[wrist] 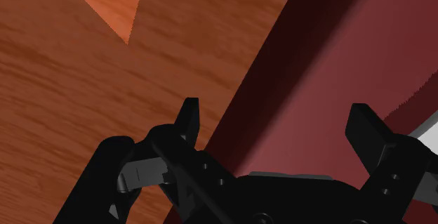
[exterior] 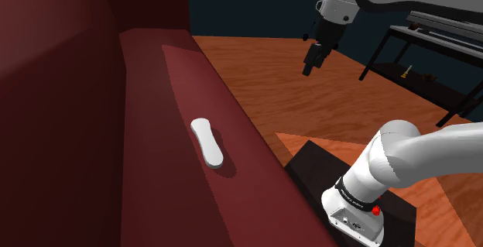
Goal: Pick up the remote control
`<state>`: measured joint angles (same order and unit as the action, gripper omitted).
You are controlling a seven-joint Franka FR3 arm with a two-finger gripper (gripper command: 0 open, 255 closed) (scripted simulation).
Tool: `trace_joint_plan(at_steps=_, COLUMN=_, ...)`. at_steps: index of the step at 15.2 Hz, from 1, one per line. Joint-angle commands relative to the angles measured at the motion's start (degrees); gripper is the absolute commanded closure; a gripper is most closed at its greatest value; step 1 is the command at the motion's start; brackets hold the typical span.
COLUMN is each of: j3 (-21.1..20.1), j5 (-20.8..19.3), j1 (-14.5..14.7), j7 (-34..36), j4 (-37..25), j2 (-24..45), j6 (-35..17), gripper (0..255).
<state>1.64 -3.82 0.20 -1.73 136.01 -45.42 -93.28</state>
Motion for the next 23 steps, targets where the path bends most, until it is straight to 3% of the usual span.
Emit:
trace_joint_plan(at_steps=1, j3=0.0, j5=0.0, j1=0.0, j7=0.0, j4=0.0, j2=0.0, j6=0.0, gripper=0)
trace_joint_plan(at_steps=14, j3=-15.22, j5=8.23, j1=2.6, j7=22.15, j4=3.56, j2=12.55, j6=-15.04, gripper=0)
trace_joint_plan(at_steps=23, j3=-25.15, j5=7.66, j1=2.33, j7=38.31, j4=-2.5, j2=29.33, j6=-25.08, gripper=0)
